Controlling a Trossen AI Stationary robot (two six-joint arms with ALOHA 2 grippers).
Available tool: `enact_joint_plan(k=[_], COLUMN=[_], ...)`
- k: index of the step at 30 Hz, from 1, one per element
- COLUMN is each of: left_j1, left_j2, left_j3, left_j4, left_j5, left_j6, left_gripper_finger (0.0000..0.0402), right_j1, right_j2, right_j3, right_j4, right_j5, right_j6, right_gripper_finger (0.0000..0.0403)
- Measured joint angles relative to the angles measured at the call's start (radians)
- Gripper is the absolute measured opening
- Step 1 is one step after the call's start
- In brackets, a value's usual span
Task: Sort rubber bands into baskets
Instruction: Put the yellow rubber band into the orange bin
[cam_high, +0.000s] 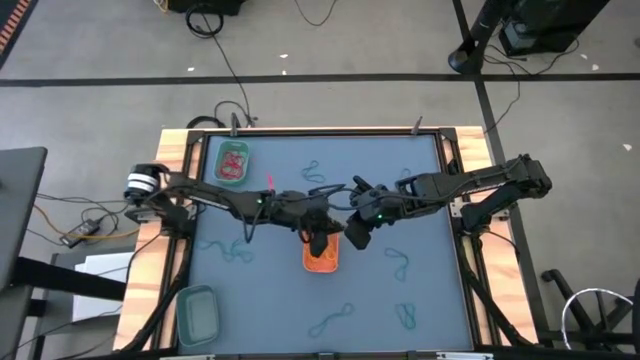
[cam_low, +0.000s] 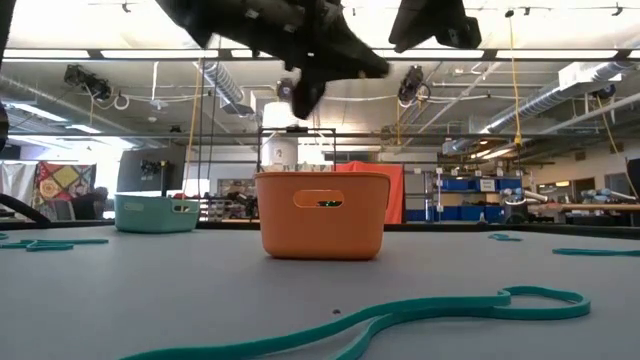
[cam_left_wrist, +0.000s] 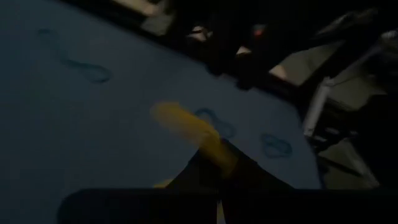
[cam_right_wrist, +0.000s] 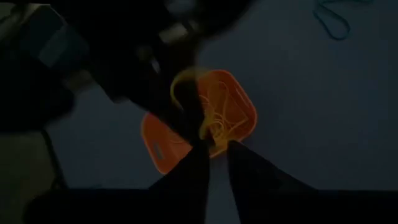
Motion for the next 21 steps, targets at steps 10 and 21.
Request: enact_joint_plan(k=[10, 21], left_j1=[-0.055, -0.235], left_j2=[-0.275, -0.458], left_j3=[0.000, 0.000], left_j4=[-0.562, -0.931], left_j5=[-0.084, -0.231], left_j6=[-0.118, -0.381], left_gripper_finger=[0.0001, 0.0000], right_j1=[0.030, 0.030], right_j2=[-0.001, 0.007], right_j3=[-0.057, -0.203], right_j4=[-0.077, -0.030], right_j5=[0.097, 0.082], right_j6=[0.083, 0.116], right_gripper_finger=[0.0136, 0.0137])
